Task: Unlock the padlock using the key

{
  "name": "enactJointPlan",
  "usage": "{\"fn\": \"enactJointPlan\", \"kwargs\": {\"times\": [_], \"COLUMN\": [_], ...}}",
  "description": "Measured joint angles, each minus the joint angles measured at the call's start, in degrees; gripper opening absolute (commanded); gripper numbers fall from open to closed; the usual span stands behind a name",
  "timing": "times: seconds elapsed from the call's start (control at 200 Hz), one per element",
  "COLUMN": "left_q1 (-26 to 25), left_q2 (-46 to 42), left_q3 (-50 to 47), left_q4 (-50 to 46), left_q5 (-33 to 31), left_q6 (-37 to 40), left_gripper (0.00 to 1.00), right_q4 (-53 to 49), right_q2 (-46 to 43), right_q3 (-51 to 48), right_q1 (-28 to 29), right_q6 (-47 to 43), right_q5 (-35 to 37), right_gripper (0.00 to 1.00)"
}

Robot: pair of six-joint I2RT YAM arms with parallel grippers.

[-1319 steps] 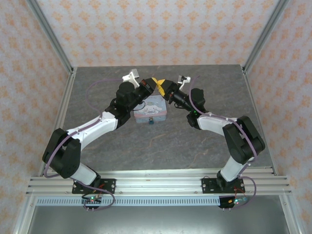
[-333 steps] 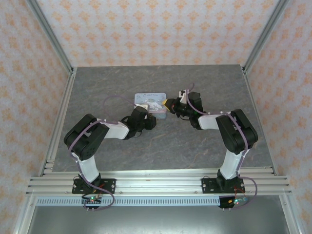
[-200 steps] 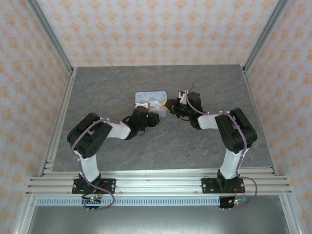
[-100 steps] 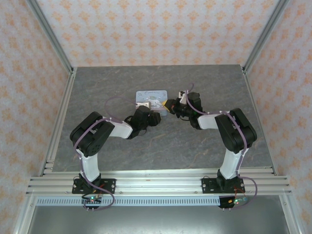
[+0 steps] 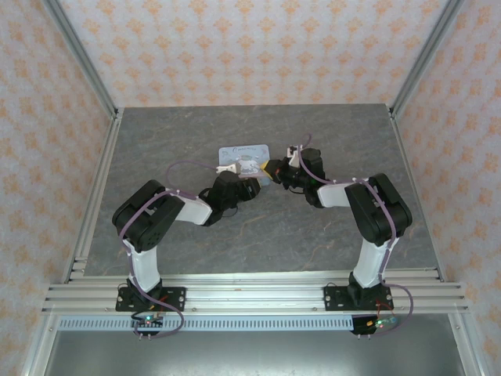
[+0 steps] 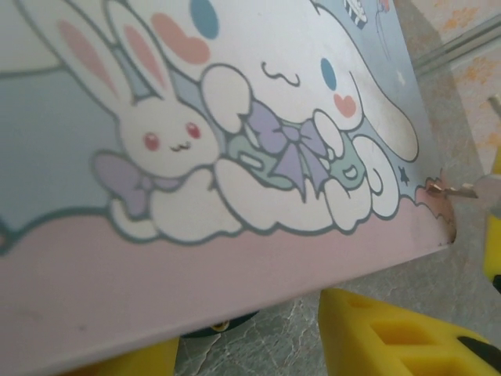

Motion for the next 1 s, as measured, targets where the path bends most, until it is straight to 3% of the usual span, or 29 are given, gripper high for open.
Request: {"fn": "enactJointPlan", "kwargs": {"times": [0.305,0.681,1.001], "left_q1": [-0.11,-2.62,-2.62], "left_q2": [0.83,0.83,-0.07], "left_q3": [-2.12,4.02,0.33], "left_q4": [5.35,-7.48,-0.83], "left_q5": [-0.66,-6.78,-6.03], "left_q6": [-5.11,-0.55,-2.19], "left_gripper": [0.49,0.50,0.49], "right_q4": [0.00,0.04,0.02], "right_q2": [0.09,0.98,1.11], "right_q3": [0.04,1.03,1.18], "right_q1": [0.00,0.00,0.00], "right_q6": [0.00,0.02,0.00], "right_q5": [-0.04,-0.26,-0.28], "right_gripper": [0.00,0.00,0.00]}}
